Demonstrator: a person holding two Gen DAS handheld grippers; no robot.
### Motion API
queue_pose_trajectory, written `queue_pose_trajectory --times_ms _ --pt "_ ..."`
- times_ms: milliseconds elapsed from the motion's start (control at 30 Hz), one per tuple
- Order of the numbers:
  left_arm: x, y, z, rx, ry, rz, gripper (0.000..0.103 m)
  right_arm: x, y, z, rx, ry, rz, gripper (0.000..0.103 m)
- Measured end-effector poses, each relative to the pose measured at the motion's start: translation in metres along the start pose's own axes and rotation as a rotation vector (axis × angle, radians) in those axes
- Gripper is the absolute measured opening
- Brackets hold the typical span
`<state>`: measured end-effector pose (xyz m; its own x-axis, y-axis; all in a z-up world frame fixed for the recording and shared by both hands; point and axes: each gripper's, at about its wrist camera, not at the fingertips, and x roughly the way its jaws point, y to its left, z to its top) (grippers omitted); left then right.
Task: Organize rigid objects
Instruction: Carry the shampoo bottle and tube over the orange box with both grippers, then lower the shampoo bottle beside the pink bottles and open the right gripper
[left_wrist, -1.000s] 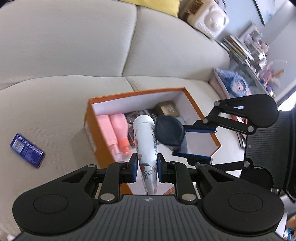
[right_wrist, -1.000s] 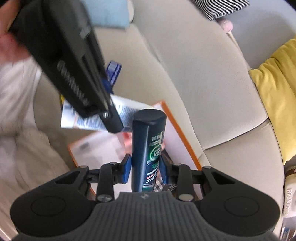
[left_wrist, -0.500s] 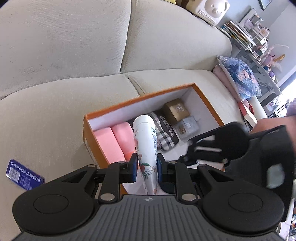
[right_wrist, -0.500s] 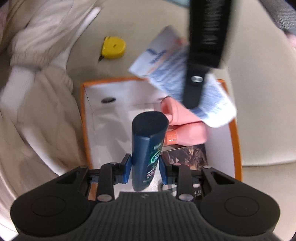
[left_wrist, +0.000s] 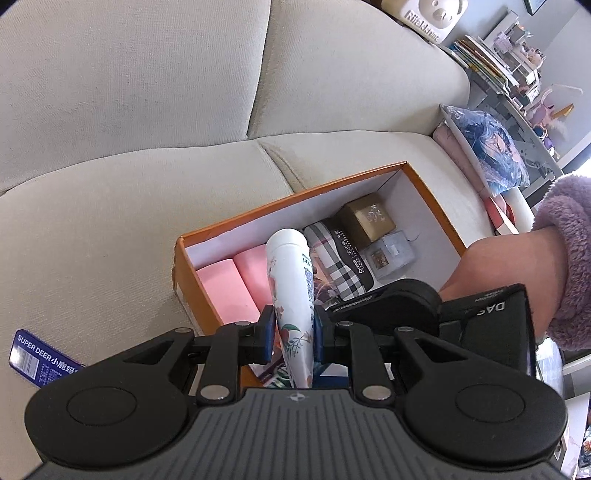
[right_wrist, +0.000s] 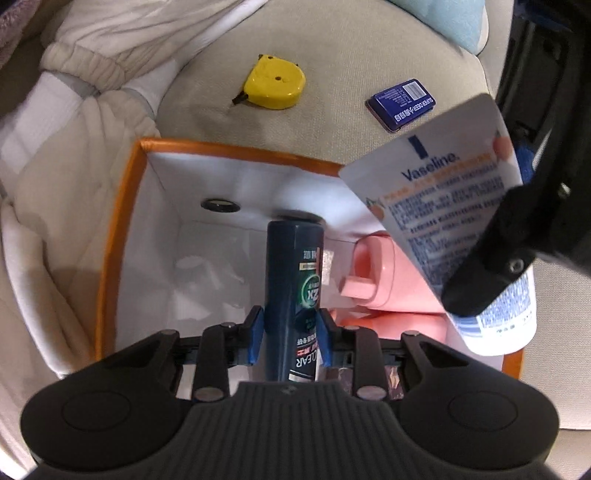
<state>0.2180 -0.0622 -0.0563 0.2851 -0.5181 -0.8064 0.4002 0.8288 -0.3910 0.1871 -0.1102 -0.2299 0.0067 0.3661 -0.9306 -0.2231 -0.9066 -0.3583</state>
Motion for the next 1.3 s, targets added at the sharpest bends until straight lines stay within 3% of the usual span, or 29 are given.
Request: queue_pose_trajectory --times_ms 300,400,500,633,733,800,967,1167,1300 --pt "0.002 -0.004 -0.002 0.017 0.013 0.006 0.023 -0.002 -0.003 -0.004 0.063 -0.031 -0.016 0.029" --pt "0.002 -0.009 -0.004 0.033 0.02 0.009 0.023 0.001 -0.008 -0.012 0.13 0.018 0.004 0.029" --pt "0.004 -0.016 -0.005 0.071 0.029 0.011 0.023 0.009 -0.014 -0.02 0.217 0.056 0.011 0.032" --pt "0.01 -0.029 -0.004 0.155 0.054 0.029 0.023 0.012 -0.017 -0.024 0.304 0.02 -0.004 0.034" --pt "0.019 -0.043 -0.005 0.239 0.1 0.03 0.023 0.007 -0.016 -0.027 0.324 0.009 -0.026 0.036" --pt "0.029 -0.053 -0.008 0.317 0.148 0.031 0.023 -0.001 -0.018 -0.033 0.342 -0.003 -0.04 0.045" --pt "0.054 -0.074 -0.018 0.456 0.283 0.017 0.023 -0.018 -0.02 -0.055 0.415 -0.009 -0.08 0.046" --pt "0.078 -0.084 -0.028 0.473 0.366 -0.014 0.023 -0.028 -0.014 -0.059 0.441 -0.056 -0.071 0.047" --pt "0.086 -0.077 -0.029 0.429 0.416 -0.051 0.023 -0.026 -0.015 -0.057 0.433 -0.054 -0.043 0.042"
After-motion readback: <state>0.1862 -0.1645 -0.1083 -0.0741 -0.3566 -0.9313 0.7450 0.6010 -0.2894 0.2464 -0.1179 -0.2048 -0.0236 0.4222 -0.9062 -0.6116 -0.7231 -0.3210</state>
